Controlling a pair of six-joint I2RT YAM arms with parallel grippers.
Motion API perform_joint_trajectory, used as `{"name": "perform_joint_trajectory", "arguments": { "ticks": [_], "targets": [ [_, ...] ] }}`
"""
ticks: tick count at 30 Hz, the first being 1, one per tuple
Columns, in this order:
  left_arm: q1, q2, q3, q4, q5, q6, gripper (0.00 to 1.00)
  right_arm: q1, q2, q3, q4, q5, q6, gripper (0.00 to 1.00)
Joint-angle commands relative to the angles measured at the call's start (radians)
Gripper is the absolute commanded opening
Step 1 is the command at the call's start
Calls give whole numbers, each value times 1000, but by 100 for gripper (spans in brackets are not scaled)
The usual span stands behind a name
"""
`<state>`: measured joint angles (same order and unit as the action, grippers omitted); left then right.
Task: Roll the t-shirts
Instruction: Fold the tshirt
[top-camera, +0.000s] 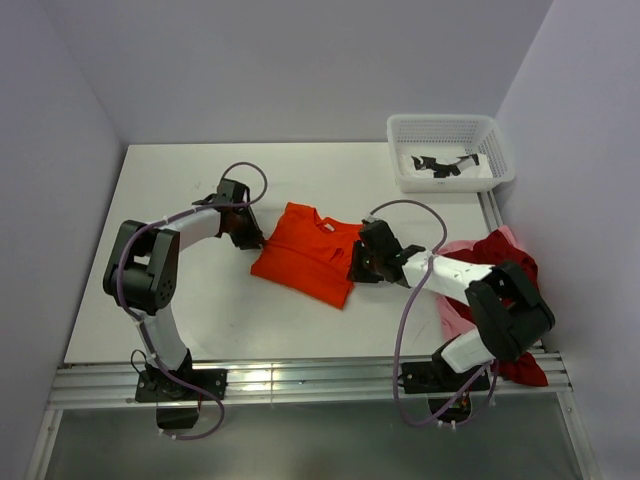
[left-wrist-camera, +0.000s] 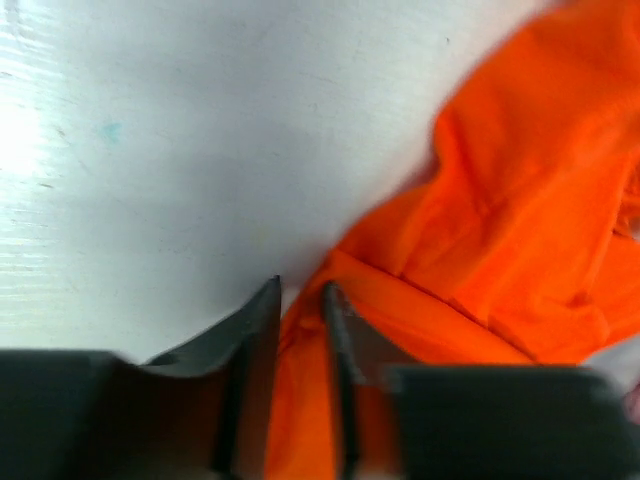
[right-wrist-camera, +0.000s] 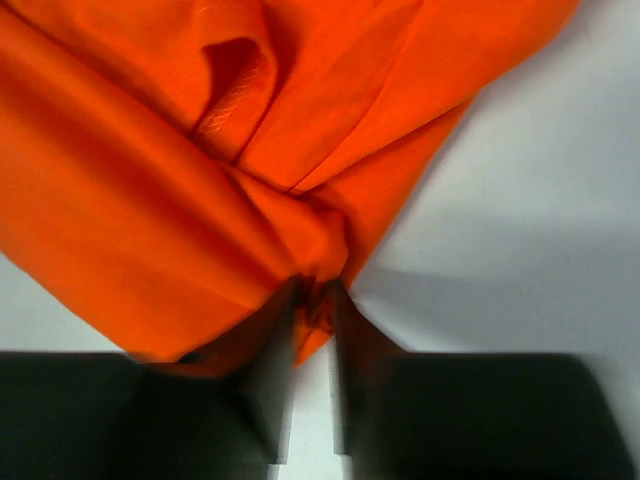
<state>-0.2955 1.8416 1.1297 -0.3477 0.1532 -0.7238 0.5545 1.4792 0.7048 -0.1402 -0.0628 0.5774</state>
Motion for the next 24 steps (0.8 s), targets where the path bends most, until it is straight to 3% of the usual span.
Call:
{"name": "perform_joint_trajectory", "arguments": {
  "ticks": [1, 7, 12, 14, 15, 16, 18, 24],
  "targets": [
    [-1, -41, 13, 18, -73, 18, 32, 16, -78, -44, -50, 96, 30, 36],
    [-1, -160, 24, -11, -124, 12, 54, 15, -204, -22, -124, 196, 39, 53],
    [-1, -277, 10, -40, -147, 15, 64, 15, -287, -2, -154, 210, 21, 58],
    [-1, -341, -19, -43, -149, 12, 79, 16, -315, 1, -160, 201, 4, 63],
    [-1, -363, -27, -66, -212, 6, 98, 19, -322, 2, -157, 193, -26, 64],
    [1, -410, -48, -76, -236, -20, 99, 21, -330, -1, -153, 186, -39, 71],
    [4, -459, -86, -64, -257, -48, 99, 45, -358, -1, -139, 196, -65, 98],
    [78, -610, -313, 79, -106, -84, 97, 111, -427, -22, -78, 218, -103, 100]
  ]
}}
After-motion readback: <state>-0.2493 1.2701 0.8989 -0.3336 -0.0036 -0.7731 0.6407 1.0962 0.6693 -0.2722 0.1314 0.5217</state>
